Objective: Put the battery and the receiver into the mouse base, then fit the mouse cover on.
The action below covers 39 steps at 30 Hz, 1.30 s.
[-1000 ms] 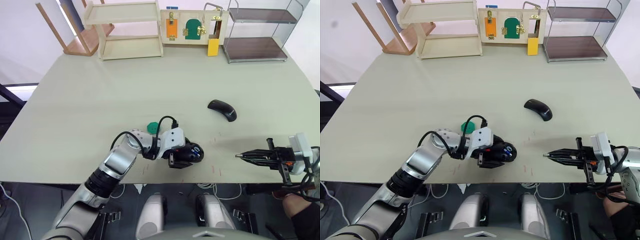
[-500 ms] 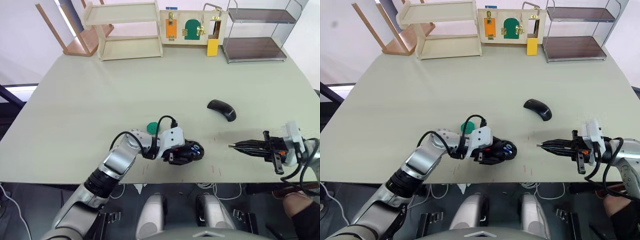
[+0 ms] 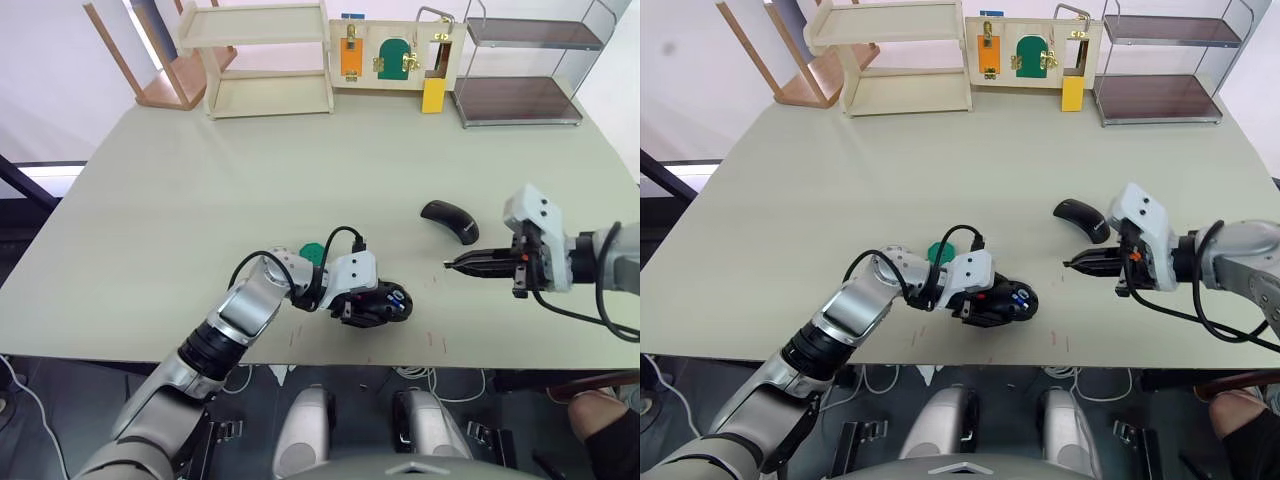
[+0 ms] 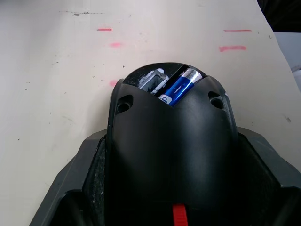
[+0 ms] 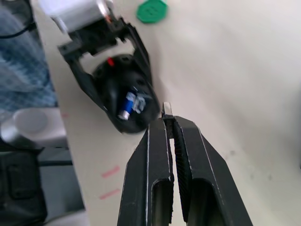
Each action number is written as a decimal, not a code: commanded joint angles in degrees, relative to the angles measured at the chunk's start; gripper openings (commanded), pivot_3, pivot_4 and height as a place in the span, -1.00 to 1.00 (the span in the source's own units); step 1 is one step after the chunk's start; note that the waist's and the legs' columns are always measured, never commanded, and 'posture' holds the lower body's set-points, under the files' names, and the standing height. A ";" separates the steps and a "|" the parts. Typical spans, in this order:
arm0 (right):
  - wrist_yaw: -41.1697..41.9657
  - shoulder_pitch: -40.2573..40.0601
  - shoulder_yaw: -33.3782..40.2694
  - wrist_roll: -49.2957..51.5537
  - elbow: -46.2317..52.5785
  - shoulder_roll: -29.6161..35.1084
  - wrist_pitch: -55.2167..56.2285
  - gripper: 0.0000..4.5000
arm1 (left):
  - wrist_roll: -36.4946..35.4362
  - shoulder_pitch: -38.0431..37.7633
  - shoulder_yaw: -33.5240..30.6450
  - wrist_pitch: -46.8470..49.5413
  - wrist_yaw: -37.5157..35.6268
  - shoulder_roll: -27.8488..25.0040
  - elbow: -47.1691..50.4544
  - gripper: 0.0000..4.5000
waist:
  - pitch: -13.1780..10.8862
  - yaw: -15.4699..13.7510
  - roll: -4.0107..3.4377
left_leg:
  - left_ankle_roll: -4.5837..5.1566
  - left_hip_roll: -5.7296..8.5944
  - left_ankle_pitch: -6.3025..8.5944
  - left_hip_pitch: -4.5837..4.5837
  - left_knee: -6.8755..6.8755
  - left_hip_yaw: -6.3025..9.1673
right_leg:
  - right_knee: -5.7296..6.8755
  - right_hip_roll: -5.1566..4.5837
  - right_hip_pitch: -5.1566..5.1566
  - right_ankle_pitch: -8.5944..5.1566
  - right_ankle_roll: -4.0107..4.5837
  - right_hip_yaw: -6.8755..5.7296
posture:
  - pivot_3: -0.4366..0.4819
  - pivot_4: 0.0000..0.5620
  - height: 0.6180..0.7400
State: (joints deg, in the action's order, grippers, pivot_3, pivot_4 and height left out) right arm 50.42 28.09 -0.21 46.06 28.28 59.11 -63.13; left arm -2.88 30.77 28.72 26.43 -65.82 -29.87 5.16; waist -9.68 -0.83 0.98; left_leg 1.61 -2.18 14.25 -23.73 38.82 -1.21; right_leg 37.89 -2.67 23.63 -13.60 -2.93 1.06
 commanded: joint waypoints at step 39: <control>-52.25 52.21 -48.92 52.78 -38.96 -15.96 -29.37 -1.00 | 1.31 -1.93 1.90 2.18 0.78 0.97 -0.37 0.30 | 0.00 0.10 -0.03 | 0.02 0.01 0.01 -0.15 0.08 0.09 | -0.06 -0.18 0.05 0.04 0.06 -0.08 | -0.05 -0.47 1.00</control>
State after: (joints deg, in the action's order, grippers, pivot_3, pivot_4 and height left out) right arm -0.88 79.10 -49.46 96.55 -11.26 42.79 -92.22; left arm -2.41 29.58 28.59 27.20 -64.77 -28.85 6.08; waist -9.68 -0.73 0.95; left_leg 1.63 -2.17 14.26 -23.88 38.90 -1.11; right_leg 37.83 -2.85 23.69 -13.56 -2.87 0.99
